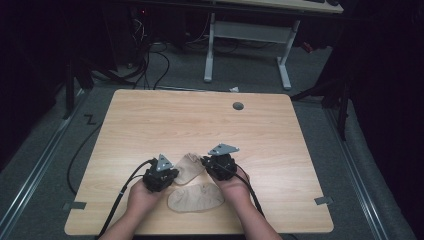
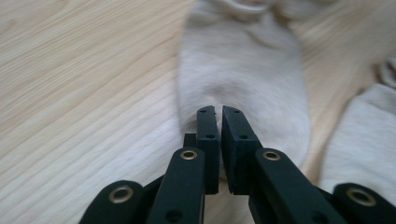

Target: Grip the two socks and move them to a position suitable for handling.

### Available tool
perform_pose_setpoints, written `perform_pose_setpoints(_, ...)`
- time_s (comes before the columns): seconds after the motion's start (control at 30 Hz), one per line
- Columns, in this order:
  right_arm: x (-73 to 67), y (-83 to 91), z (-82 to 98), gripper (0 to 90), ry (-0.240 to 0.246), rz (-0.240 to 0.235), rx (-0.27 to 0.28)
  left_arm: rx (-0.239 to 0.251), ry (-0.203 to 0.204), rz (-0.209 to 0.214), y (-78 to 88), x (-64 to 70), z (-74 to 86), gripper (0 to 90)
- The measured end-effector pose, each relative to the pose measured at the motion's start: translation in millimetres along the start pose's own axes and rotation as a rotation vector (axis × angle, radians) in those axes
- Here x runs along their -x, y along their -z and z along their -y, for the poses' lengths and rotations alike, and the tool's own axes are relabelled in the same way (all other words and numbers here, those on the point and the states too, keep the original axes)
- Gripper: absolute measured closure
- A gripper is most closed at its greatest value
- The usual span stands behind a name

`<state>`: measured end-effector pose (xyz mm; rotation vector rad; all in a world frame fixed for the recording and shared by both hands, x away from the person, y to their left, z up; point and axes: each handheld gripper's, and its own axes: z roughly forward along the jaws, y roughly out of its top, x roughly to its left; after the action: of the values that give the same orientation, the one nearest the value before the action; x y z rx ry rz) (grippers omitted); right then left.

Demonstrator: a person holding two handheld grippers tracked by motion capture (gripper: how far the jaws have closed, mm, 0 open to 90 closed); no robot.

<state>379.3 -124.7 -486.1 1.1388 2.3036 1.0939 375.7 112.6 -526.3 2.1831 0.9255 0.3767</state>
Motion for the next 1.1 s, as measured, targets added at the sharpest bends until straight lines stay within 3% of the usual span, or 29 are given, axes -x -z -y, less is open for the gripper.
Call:
perform_pose_setpoints(0.17,8.9,-0.4,8.5,83.4,-0.020,0.015,-0.018,0.007,0.023,-0.029,2.6,-10.0,3.3,85.1)
perform_pose_setpoints(0.57,20.1,-3.7,20.9,82.1,-0.039,0.034,-0.045,0.037,0.016,-0.044,4.5,-7.9,3.6,82.0)
perform_pose_setpoints(0.77,27.3,-5.6,26.4,76.7,-0.057,0.053,-0.055,0.068,0.040,-0.041,12.8,-10.9,4.2,80.5)
perform_pose_setpoints(1.1,36.8,2.7,34.0,69.7,-0.065,0.092,-0.049,0.079,0.067,-0.047,20.2,-19.0,8.5,75.3)
